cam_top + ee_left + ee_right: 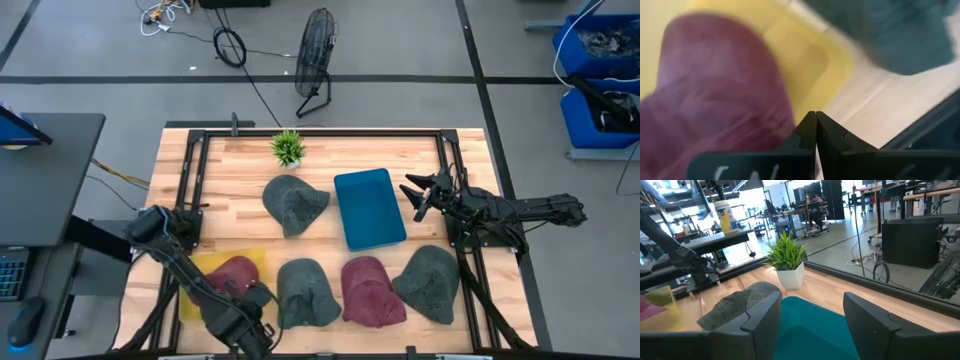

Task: Pick & Place hat
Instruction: Put the top red cap into the yellow bin

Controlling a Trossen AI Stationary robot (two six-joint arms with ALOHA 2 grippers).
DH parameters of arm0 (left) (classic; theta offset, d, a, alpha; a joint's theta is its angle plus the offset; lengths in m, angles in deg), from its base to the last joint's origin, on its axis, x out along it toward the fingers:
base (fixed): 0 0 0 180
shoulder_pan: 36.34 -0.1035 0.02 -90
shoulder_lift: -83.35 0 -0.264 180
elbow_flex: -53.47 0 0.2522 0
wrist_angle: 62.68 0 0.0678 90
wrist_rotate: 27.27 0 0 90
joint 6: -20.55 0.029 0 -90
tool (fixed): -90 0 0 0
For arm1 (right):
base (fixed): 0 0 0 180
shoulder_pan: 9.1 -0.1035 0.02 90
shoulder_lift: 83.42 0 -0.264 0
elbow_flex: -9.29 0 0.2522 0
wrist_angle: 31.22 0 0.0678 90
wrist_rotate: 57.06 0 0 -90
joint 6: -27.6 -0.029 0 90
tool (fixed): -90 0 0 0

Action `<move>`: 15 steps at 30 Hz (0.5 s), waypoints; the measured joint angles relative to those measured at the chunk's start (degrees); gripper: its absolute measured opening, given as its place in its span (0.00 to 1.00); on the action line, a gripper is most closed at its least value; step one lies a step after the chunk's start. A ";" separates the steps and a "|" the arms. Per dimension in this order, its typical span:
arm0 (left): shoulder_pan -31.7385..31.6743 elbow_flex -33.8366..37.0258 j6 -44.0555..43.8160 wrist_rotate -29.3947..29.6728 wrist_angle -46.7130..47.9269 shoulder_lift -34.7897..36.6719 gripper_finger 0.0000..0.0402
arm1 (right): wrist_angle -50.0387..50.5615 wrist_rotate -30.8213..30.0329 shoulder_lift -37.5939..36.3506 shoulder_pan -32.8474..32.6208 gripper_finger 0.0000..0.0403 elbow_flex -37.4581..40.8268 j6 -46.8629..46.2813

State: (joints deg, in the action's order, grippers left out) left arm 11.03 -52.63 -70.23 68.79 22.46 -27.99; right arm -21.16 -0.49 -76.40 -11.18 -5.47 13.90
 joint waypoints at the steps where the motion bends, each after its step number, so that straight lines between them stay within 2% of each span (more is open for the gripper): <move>1: 0.52 0.00 -1.96 -1.62 0.58 0.31 0.01 | -0.01 0.00 0.00 0.00 0.55 0.00 0.06; 5: 4.19 -0.08 -8.32 -12.64 2.25 0.35 0.01 | -0.02 -0.15 0.02 0.00 0.55 0.00 0.71; 7: 6.04 -0.08 -12.88 -18.48 6.35 0.32 0.01 | -0.01 -0.15 0.02 0.00 0.55 0.00 0.66; 9: 8.03 -0.08 -17.49 -21.74 12.08 0.32 0.01 | -0.01 -0.15 0.02 0.00 0.55 0.00 0.66; 12: 10.55 -0.03 -20.92 -22.20 18.81 0.37 0.01 | 0.00 -0.15 0.02 0.00 0.55 0.00 0.66; 15: 12.03 -0.37 -24.05 -18.80 17.35 0.38 0.01 | -0.02 -0.15 0.02 0.01 0.55 0.00 0.66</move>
State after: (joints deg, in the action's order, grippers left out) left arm 23.06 -53.00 -94.29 49.99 39.81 -27.61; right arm -21.18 -0.64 -76.38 -11.18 -5.47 14.56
